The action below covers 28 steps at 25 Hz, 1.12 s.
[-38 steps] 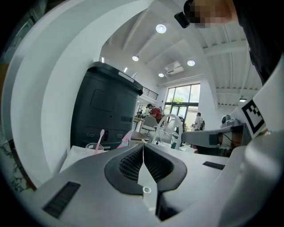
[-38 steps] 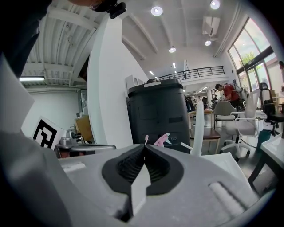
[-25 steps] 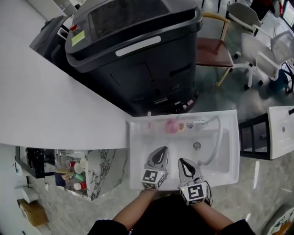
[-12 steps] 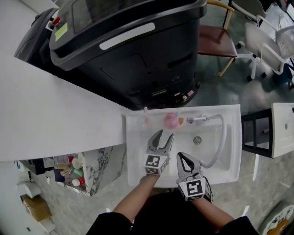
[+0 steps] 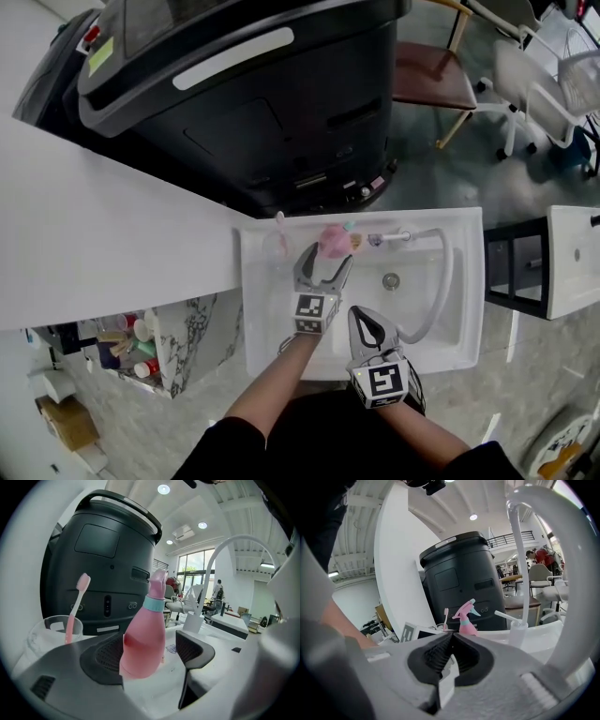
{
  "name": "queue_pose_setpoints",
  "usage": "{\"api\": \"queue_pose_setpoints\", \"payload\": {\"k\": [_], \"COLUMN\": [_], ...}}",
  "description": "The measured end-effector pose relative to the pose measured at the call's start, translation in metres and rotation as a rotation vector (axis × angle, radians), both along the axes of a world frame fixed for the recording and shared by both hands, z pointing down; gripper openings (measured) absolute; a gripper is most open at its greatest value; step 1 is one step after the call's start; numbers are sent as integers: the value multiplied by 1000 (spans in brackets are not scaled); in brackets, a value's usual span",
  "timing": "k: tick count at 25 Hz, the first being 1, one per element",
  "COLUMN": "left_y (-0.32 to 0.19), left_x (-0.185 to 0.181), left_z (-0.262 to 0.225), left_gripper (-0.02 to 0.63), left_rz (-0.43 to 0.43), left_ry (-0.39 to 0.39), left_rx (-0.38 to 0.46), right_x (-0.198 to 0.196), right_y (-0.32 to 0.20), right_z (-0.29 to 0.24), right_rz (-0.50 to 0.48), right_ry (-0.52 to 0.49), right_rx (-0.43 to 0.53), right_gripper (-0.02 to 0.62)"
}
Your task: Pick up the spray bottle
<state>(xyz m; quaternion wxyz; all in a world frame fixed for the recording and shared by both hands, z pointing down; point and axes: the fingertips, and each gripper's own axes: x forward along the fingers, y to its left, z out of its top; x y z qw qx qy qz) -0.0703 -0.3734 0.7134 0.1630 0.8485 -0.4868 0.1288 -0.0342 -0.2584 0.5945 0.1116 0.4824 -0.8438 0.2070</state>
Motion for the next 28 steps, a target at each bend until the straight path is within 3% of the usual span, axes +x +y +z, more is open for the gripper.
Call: {"api": "queue_pose_setpoints", "payload": {"k": [17,28], "left_y": [-27,-21], "left_x": [9,16], "left_z": [33,32], "left_gripper": [388,387], "left_rz": [12,50], "left_ry": [-49,2], "left_rx": [-9,-5], "right_x": [3,6], "right_y": [7,11], "right_z": [1,9], "right_rz": [-14,-1], "right_ry": [5,4], "right_rx": [-5,-12], "right_gripper": [-2,-2]}}
